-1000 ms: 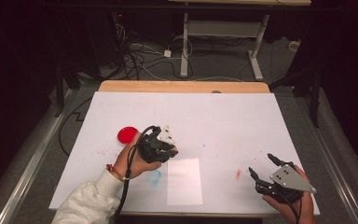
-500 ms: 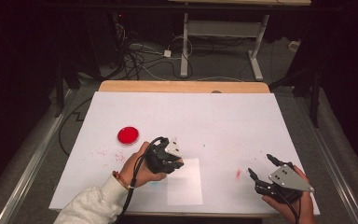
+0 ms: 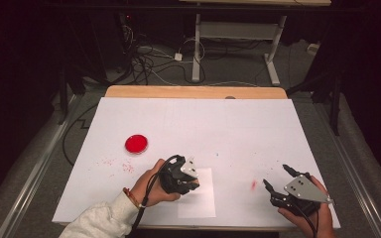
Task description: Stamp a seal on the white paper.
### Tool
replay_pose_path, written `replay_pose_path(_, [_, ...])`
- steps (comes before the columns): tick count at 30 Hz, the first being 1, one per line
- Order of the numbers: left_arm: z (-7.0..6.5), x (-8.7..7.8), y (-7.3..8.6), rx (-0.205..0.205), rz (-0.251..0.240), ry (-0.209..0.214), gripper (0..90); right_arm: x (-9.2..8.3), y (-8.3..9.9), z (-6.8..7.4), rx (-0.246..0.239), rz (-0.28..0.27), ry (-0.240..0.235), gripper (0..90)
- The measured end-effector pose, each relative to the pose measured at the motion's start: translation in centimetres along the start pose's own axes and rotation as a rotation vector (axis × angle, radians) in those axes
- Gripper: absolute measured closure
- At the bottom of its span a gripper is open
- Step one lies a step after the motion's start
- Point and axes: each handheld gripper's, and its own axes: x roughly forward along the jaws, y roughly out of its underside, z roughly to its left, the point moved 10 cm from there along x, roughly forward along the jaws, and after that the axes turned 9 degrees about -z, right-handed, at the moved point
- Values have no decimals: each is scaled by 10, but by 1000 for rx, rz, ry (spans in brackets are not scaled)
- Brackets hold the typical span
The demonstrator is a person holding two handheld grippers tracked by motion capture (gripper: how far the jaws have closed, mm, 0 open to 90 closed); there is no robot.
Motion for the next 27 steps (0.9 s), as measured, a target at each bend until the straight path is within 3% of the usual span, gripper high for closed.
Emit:
replay_pose_path(15, [-8,16,4,26,46,29,738,0,2,0,-5,9,-4,275])
replay_pose_path(27, [-9,27,12,21,89,51,738,1,3,2,-7,13,-12,274])
